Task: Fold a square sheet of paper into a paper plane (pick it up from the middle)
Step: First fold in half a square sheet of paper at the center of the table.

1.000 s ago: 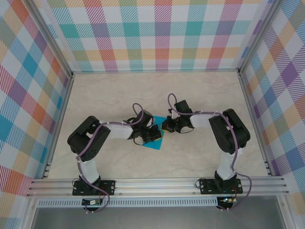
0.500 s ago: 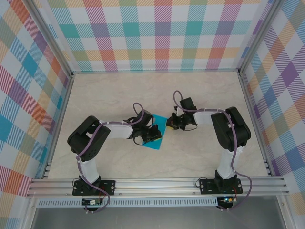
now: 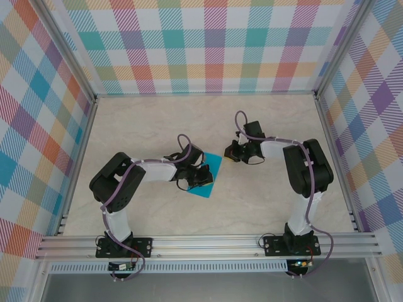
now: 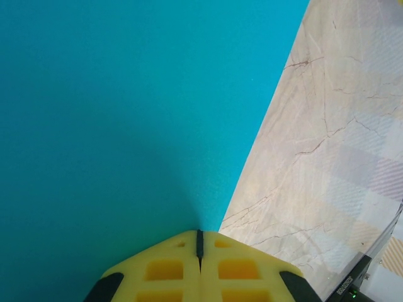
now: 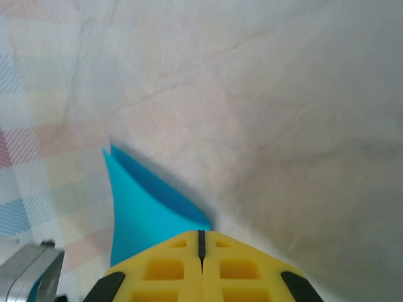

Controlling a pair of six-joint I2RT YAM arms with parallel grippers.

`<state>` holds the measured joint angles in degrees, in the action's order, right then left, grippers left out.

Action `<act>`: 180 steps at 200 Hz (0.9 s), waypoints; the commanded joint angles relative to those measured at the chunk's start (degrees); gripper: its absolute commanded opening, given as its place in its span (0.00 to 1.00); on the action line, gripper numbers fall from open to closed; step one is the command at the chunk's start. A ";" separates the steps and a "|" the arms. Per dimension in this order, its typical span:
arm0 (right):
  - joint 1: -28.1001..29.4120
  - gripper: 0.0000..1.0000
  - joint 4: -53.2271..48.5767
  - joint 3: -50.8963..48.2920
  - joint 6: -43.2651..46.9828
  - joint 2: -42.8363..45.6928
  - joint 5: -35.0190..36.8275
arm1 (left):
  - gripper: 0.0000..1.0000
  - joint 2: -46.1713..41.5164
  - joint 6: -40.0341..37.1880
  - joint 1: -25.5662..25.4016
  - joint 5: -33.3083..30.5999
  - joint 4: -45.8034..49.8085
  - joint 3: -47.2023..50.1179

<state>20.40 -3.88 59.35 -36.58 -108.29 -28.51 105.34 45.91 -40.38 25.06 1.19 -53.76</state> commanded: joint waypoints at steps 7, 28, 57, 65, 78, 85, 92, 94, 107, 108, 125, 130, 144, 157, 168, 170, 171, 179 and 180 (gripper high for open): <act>4.11 0.00 1.58 -2.84 0.85 2.35 -3.83 | 0.00 2.49 -1.03 -0.41 -1.37 6.04 0.14; 6.50 0.00 2.94 -4.67 0.33 2.60 -3.70 | 0.00 2.40 -0.91 -0.41 -1.68 6.19 0.20; 7.13 0.00 2.14 -4.13 0.67 0.01 -3.55 | 0.00 2.41 -0.80 -0.40 -1.88 6.37 0.15; 7.11 0.00 1.45 -3.58 0.92 -0.58 -2.96 | 0.00 2.41 -0.77 -0.39 -1.86 6.50 0.19; 6.90 0.00 0.06 -2.44 1.38 -1.25 -1.35 | 0.00 2.33 -0.52 -0.39 -2.03 6.79 0.41; 6.41 0.00 -0.61 -1.86 1.51 -1.60 -0.44 | 0.00 2.33 -0.39 -0.42 -2.12 7.06 0.57; 5.68 0.00 -0.99 -1.17 1.51 -2.02 0.18 | 0.00 2.33 -0.34 -0.43 -2.05 7.00 0.73; 5.41 0.00 -1.21 -0.95 1.51 -2.19 0.36 | 0.00 2.26 -0.24 -0.41 -2.04 6.99 0.82; 3.41 0.00 -2.13 0.45 1.51 -3.45 1.07 | 0.00 2.15 -0.15 -0.43 -2.03 7.19 1.24; 3.23 0.00 -2.20 0.56 1.51 -3.52 1.08 | 0.00 2.11 -0.18 -0.37 -2.03 7.22 1.22; 0.90 0.00 -3.83 2.89 2.25 -5.02 2.87 | 0.00 2.02 -0.21 -0.43 -1.99 7.42 1.53; 0.28 0.00 -4.23 3.61 2.45 -5.44 3.34 | 0.00 1.98 -0.23 -0.44 -2.01 7.38 1.62; -1.43 0.00 -5.50 5.98 2.74 -6.59 4.69 | 0.00 2.02 -0.21 -0.39 -1.86 7.18 1.78; -2.57 0.00 -6.73 8.23 2.78 -7.41 6.23 | 0.00 2.02 -0.21 -0.36 -1.72 6.98 1.78; -3.01 0.00 -7.91 9.91 2.48 -7.52 7.25 | 0.00 1.98 -0.13 -0.42 -1.55 6.98 1.64; -2.98 0.00 -8.21 10.15 2.39 -7.43 7.35 | 0.00 1.97 -0.12 -0.41 -1.58 6.98 1.68; -2.99 0.00 -8.36 10.33 2.39 -7.40 7.47 | 0.00 1.97 -0.17 -0.40 -1.59 6.94 1.70; -2.71 0.00 -9.01 10.86 2.17 -6.56 7.36 | 0.00 1.84 -0.20 -0.38 -1.49 6.89 1.53; -2.68 0.00 -8.98 10.87 2.15 -6.44 7.35 | 0.00 1.86 -0.21 -0.43 -1.50 6.85 1.45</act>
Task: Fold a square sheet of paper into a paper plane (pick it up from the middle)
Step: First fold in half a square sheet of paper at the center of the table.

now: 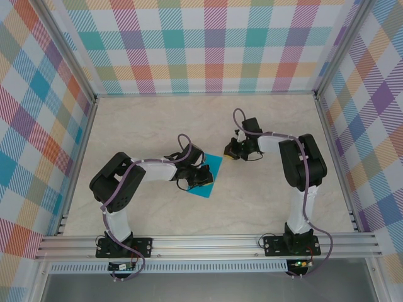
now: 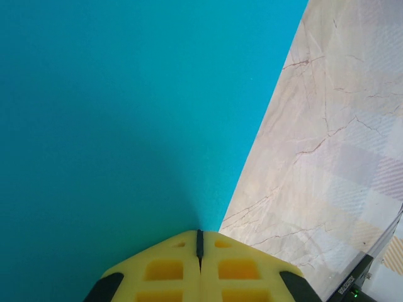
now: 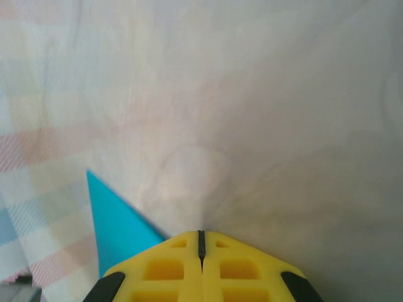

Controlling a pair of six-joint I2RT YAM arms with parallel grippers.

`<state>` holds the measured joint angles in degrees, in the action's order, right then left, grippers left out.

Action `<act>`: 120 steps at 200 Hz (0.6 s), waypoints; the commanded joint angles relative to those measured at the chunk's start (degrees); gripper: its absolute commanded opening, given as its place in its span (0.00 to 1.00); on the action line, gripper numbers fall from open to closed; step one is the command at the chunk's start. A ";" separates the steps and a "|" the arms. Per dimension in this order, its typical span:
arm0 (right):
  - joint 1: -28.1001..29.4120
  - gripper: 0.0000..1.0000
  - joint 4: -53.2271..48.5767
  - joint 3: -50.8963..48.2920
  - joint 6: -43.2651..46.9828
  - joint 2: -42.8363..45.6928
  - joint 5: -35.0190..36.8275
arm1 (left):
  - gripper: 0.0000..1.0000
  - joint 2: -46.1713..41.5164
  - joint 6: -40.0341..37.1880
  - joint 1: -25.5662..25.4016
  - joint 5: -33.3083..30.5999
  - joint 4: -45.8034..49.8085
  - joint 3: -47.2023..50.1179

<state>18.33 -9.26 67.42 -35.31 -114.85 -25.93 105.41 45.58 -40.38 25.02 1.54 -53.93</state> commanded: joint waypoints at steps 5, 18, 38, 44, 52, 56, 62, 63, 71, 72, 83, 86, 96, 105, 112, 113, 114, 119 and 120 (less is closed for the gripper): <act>-0.37 0.00 -3.52 2.69 0.72 0.99 4.29 | 0.00 1.82 0.12 -0.43 -1.37 6.39 1.53; 0.44 0.00 -2.45 0.99 0.18 3.33 2.52 | 0.00 1.78 -0.03 -0.43 -1.20 6.44 1.04; 2.13 0.00 1.58 -4.19 -1.71 7.01 -2.57 | 0.00 1.91 -0.32 -0.43 -0.95 6.05 0.28; 2.87 0.00 3.03 -5.79 -2.43 7.66 -4.18 | 0.00 1.91 -0.36 -0.43 -0.81 5.73 0.12; 3.92 0.00 4.68 -7.29 -3.20 7.89 -6.43 | 0.00 1.90 -0.51 -0.48 -0.76 5.54 -0.01; 4.46 0.00 5.20 -7.78 -3.40 7.84 -7.43 | 0.00 1.91 -0.56 -0.46 -0.76 5.37 -0.08; 5.30 0.00 5.95 -8.31 -3.70 7.63 -8.52 | 0.00 1.91 -0.70 -0.40 -0.75 5.16 -0.18; 5.39 0.00 6.07 -8.38 -3.75 7.62 -8.69 | 0.00 1.91 -0.69 -0.44 -0.76 5.15 -0.19; 6.45 0.00 6.71 -8.85 -3.67 7.15 -9.68 | 0.00 1.82 -0.94 -0.42 -0.73 4.90 -0.27; 6.58 0.00 6.75 -8.87 -3.60 7.08 -9.76 | 0.00 1.82 -0.94 -0.45 -0.75 4.84 -0.28; 7.48 0.00 6.11 -8.48 -3.13 6.02 -9.67 | 0.00 1.46 -1.24 -0.38 -0.83 4.40 -0.21; 7.59 0.00 5.97 -8.37 -2.98 5.81 -9.55 | 0.00 1.35 -1.28 -0.35 -0.85 4.26 -0.23; 7.69 0.00 5.26 -8.02 -2.59 4.74 -9.30 | 0.00 0.97 -1.59 -0.45 -0.78 3.58 -0.28; 7.69 0.00 4.09 -7.46 -1.83 3.90 -8.57 | 0.00 0.48 -1.90 -0.44 -0.69 2.62 -0.13; 7.69 0.00 2.90 -6.94 -1.12 3.25 -7.78 | 0.00 -0.04 -2.18 -0.40 -0.54 1.62 -0.02; 7.69 0.00 2.69 -6.86 -1.01 3.24 -7.67 | 0.00 -0.12 -2.17 -0.45 -0.52 1.45 0.02; 7.69 0.00 2.42 -6.77 -0.82 3.19 -7.52 | 0.00 -0.25 -2.26 -0.47 -0.46 1.27 0.04; 7.69 0.00 1.17 -6.32 -0.19 2.80 -6.69 | 0.00 -0.70 -2.67 -0.43 -0.34 0.70 0.06; 7.69 0.00 0.99 -6.19 -0.02 2.71 -6.51 | 0.00 -0.76 -2.77 -0.37 -0.33 0.50 0.10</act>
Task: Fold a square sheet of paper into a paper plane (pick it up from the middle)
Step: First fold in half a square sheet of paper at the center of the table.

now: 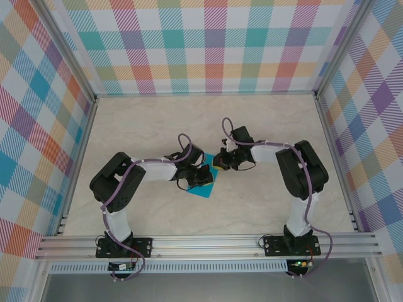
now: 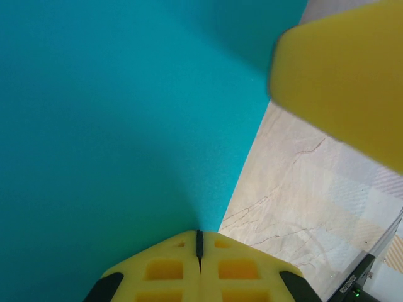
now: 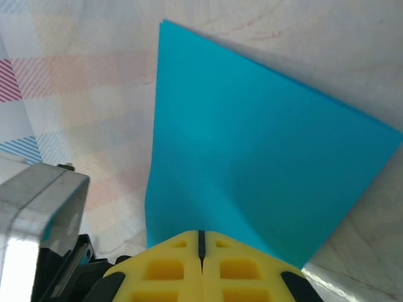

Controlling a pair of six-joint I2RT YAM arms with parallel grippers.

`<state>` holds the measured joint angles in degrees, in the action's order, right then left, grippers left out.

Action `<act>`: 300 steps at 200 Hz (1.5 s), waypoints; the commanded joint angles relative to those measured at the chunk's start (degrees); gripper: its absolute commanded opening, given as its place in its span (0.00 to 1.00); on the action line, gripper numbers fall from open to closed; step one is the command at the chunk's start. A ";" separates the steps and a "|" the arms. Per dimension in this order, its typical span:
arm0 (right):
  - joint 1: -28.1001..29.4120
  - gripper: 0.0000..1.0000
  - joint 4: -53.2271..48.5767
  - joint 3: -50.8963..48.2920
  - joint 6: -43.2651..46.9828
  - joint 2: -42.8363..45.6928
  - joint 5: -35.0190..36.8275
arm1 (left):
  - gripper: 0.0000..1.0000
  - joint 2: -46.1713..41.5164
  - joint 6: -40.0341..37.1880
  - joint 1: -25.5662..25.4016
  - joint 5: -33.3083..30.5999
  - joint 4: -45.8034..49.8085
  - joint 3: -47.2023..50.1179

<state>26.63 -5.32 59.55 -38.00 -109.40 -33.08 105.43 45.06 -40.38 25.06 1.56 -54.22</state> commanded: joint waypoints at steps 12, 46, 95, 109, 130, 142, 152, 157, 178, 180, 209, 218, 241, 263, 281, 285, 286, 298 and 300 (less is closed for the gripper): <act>-0.62 0.00 -5.21 2.59 4.39 -3.55 2.20 | 0.00 -1.88 -3.86 -0.40 0.56 -1.30 0.15; -0.62 0.00 -9.66 4.41 7.56 -5.67 4.38 | 0.04 -3.50 -8.98 -0.39 2.03 -2.30 -2.37; -0.61 0.00 -9.50 4.35 7.41 -6.56 4.44 | 0.06 1.12 -11.04 -0.33 3.44 -3.33 -4.66; -0.62 0.00 -9.58 4.43 7.48 -6.78 4.60 | 0.05 1.92 -11.83 -0.40 2.51 -3.13 -4.59; -0.62 0.00 -9.71 4.44 7.67 -6.96 4.76 | 0.04 3.39 -12.45 -0.36 2.98 -3.99 -4.03; -0.62 0.00 -9.91 4.48 7.68 -7.09 4.93 | 0.03 4.11 -12.81 -0.39 2.98 -4.27 -3.57; -0.57 0.00 -10.20 4.59 7.76 -7.20 5.01 | 0.02 4.28 -13.20 -0.40 2.98 -4.61 -2.89; -0.62 0.00 -10.41 4.68 7.76 -7.26 5.18 | 0.02 4.30 -13.40 -0.36 2.98 -4.76 -2.53; -0.69 0.00 -11.37 5.11 7.85 -7.55 5.64 | 0.00 3.93 -14.76 -0.40 3.43 -5.01 -0.71; -0.70 0.00 -11.42 5.18 7.85 -7.62 5.72 | 0.00 3.92 -14.81 -0.40 3.55 -5.28 -0.38; -0.84 0.00 -13.09 6.05 7.72 -8.31 6.74 | 0.00 3.43 -15.75 -0.45 6.59 -8.38 3.60; -0.88 0.00 -13.54 6.35 7.74 -8.61 6.89 | 0.00 3.01 -16.29 -0.44 7.38 -8.87 4.73; -1.05 0.00 -14.20 6.80 7.76 -8.98 7.18 | 0.00 1.76 -17.76 -0.49 8.42 -8.77 6.83; -1.19 0.00 -14.89 7.29 7.86 -9.33 7.59 | 0.00 0.64 -18.40 -0.58 9.81 -9.19 8.06; -1.23 0.00 -15.23 7.34 7.84 -9.49 7.83 | 0.00 -0.23 -19.04 -0.78 9.92 -8.52 8.67; -1.23 0.00 -15.27 7.40 7.85 -9.53 7.83 | 0.00 -0.41 -19.04 -0.86 9.92 -8.62 8.91; -1.23 0.00 -15.25 7.41 7.81 -9.57 7.80 | 0.00 -0.49 -19.04 -0.89 9.97 -8.69 8.98; -1.23 0.00 -15.31 7.42 7.77 -9.69 7.89 | 0.00 -0.89 -19.05 -1.09 9.66 -8.63 9.57; -1.30 0.00 -15.30 7.42 7.77 -9.73 7.93 | 0.00 -0.96 -19.04 -1.10 9.66 -8.60 9.68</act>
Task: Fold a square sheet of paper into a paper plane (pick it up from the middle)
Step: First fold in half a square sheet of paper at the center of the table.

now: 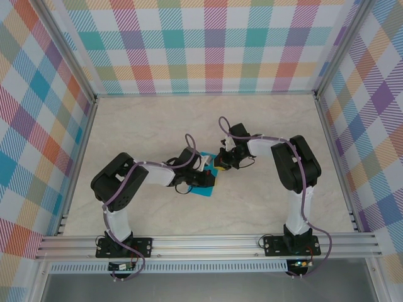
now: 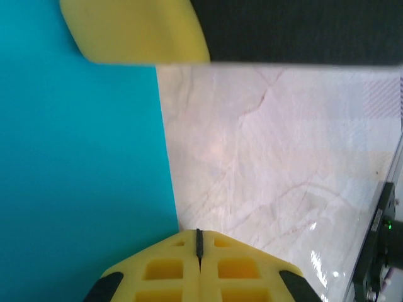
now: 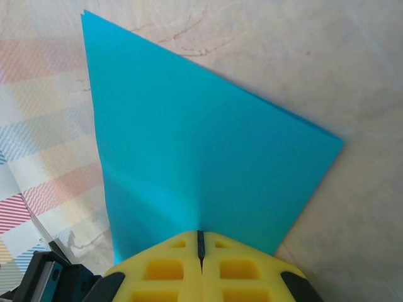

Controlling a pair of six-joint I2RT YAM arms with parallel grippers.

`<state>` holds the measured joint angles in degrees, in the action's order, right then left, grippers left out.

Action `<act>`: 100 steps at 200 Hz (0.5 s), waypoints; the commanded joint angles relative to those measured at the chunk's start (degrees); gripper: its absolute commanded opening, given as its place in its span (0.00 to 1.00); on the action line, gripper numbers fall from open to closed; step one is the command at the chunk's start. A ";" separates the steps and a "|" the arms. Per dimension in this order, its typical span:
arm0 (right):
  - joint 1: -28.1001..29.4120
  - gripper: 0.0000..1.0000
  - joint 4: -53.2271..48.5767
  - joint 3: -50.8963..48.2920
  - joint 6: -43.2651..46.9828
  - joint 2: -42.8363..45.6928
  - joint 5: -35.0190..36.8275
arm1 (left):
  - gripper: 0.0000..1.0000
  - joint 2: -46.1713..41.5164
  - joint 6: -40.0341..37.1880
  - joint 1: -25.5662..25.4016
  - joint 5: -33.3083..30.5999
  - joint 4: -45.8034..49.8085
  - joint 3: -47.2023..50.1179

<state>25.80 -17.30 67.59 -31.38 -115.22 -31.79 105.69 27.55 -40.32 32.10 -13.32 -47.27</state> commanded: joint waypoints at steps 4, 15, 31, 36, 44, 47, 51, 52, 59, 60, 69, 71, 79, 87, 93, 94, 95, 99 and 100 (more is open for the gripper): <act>-0.41 0.00 -3.42 -0.53 1.16 -4.00 6.65 | 0.00 -1.33 -1.57 -1.16 2.54 6.37 2.87; -0.40 0.00 -3.60 -0.53 1.14 -4.10 6.61 | 0.00 -1.69 -1.54 -1.49 2.40 6.41 3.27; -0.40 0.00 -3.62 -0.53 1.14 -4.08 6.74 | 0.00 -2.52 -1.71 -2.19 1.70 7.34 3.65; -0.40 0.00 -3.61 -0.51 1.14 -4.13 6.83 | 0.00 -2.78 -1.77 -2.49 1.51 7.74 3.74; -0.40 0.00 -3.75 -0.62 1.14 -4.22 6.84 | 0.00 -3.30 -1.89 -3.00 0.88 8.39 3.97; -0.40 0.00 -3.67 -0.61 1.14 -4.18 6.85 | 0.00 -3.55 -1.95 -3.14 0.72 8.59 4.16; -0.40 0.00 -3.70 -0.62 1.14 -4.22 6.89 | 0.00 -3.86 -1.97 -3.37 0.53 8.82 4.26; -0.40 0.00 -3.70 -0.58 1.14 -4.22 6.86 | 0.00 -3.97 -1.97 -3.46 0.48 8.83 4.27; -0.42 0.00 -3.65 -0.71 1.19 -4.21 6.86 | 0.00 -4.45 -1.93 -3.74 0.13 9.34 4.57; -0.41 0.00 -3.63 -0.71 1.16 -4.22 6.89 | 0.00 -4.53 -1.95 -3.77 0.10 9.44 4.60; -0.48 0.00 -3.68 -0.79 1.14 -4.25 6.92 | 0.00 -5.19 -2.12 -4.09 -0.46 10.16 4.95; -0.47 0.00 -3.63 -0.79 1.14 -4.25 6.87 | 0.00 -5.33 -2.10 -4.19 -0.59 10.27 4.98; -0.40 0.00 -3.58 -0.87 1.07 -4.31 6.84 | 0.00 -5.85 -2.14 -4.30 -1.06 10.52 5.53; -0.40 0.00 -3.47 -0.88 1.08 -4.31 6.78 | 0.00 -6.28 -1.97 -4.39 -1.20 10.46 6.05; -0.40 0.00 -3.50 -0.97 1.10 -4.30 6.83 | 0.00 -6.45 -1.90 -4.37 -1.25 10.36 6.45; -0.40 0.00 -3.47 -0.97 1.08 -4.26 6.83 | 0.00 -6.45 -1.89 -4.39 -1.25 10.39 6.51; -0.40 0.00 -3.46 -0.97 1.07 -4.29 6.83 | 0.00 -6.50 -1.89 -4.36 -1.20 10.45 6.59; -0.40 0.00 -3.47 -0.97 1.05 -4.29 6.70 | 0.00 -6.59 -1.89 -4.38 -1.18 10.51 6.78; -0.40 0.00 -3.41 -0.97 1.10 -4.30 6.72 | 0.00 -6.61 -1.89 -4.36 -1.21 10.46 6.85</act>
<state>25.61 -17.89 67.94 -30.98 -115.46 -32.03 100.60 26.68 -43.51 30.74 -8.93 -43.05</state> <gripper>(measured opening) 0.046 0.038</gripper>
